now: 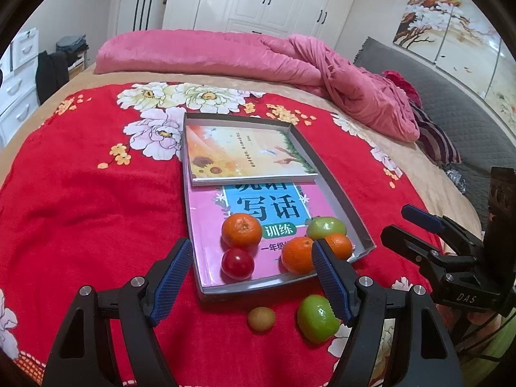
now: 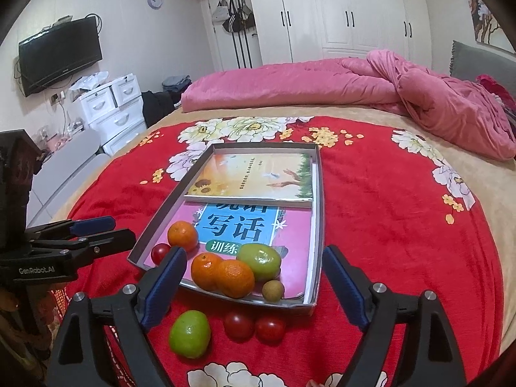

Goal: Organize fruits
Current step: 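Withdraw both open grippers from the tray toward the loose fruits on the bedspread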

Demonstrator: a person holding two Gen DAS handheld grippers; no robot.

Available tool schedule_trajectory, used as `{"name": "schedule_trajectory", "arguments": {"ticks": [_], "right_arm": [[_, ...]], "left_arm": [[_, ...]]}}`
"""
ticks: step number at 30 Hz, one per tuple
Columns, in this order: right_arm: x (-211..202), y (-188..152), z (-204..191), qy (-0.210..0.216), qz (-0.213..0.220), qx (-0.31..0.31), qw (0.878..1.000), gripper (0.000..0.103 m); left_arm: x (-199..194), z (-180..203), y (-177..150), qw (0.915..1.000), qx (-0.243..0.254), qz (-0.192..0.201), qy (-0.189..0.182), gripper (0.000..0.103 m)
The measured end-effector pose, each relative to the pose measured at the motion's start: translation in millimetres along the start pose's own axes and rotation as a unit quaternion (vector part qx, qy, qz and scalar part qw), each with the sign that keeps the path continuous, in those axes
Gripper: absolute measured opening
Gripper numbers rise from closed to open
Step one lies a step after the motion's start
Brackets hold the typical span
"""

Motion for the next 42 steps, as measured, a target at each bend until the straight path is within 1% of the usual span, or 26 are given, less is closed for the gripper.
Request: {"name": "schedule_trajectory", "arguments": {"ticks": [4,26,42], "right_arm": [[-3,2,3,-0.002,0.003,0.005,1.000,0.089],[-16,13,16,-0.009,0.023,0.019,1.000,0.090],[-23,2,23,-0.012,0.012,0.016,1.000,0.090]], "left_arm": [[-2,2,1,1.0000,0.005,0.002,0.001,0.078],[-14,17,2,0.9997,0.012,0.003,-0.023,0.079],[-14,35,-12,0.9988,0.034,-0.014,-0.032,0.079]]}}
Point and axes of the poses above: each gripper's, at about its wrist camera, not at the fingertips, and x roughly the way its jaws point, z to its right, y to its top, the point moved 7 cm from there along x, roughly the way its jaws point, and after that the axes turned 8 degrees about z, right-handed, at the moved point
